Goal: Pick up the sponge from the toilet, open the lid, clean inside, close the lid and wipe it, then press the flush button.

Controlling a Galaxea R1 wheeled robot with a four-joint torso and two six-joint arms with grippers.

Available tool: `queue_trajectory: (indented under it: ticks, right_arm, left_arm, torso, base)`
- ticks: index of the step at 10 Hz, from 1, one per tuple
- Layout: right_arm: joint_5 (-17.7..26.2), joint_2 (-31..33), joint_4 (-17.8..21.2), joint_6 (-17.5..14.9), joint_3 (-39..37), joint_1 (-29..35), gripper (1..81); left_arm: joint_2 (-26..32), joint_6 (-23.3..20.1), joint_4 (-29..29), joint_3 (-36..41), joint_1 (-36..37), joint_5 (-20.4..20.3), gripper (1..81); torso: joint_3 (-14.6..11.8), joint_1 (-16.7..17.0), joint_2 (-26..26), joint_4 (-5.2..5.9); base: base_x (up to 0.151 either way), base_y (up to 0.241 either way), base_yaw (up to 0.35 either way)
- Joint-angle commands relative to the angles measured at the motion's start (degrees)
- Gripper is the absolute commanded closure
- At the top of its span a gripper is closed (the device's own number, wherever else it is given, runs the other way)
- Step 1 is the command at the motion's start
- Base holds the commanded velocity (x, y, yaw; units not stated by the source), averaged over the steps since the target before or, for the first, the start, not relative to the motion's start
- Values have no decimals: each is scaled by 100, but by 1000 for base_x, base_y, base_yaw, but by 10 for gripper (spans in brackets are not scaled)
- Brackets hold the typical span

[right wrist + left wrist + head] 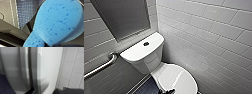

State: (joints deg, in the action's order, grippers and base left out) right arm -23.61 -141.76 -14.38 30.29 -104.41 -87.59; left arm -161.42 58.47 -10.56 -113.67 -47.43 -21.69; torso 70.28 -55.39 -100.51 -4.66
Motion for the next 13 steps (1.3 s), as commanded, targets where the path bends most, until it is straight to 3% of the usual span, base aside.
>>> queue_trajectory:
  ticks: [1, 6, 13]
  right_arm:
    - [278, 155, -144, 2, 124, -9, 811]
    - [278, 85, -144, -6, 80, -9, 811]
    - [278, 14, -144, -6, 1, 17, 811]
  left_arm:
    - [-111, 347, -665, 371, 845, -625, 10]
    - [-75, 1737, -1835, 134, 845, -1179, 10]
    - [109, 2749, -2671, 204, 898, -2059, 10]
  torso:
    - [0, 0, 0, 0]
    - [0, 0, 0, 0]
    - [4, -2, 0, 0]
  base:
    - [0, 0, 0]
    - [0, 0, 0]
    - [0, 0, 0]
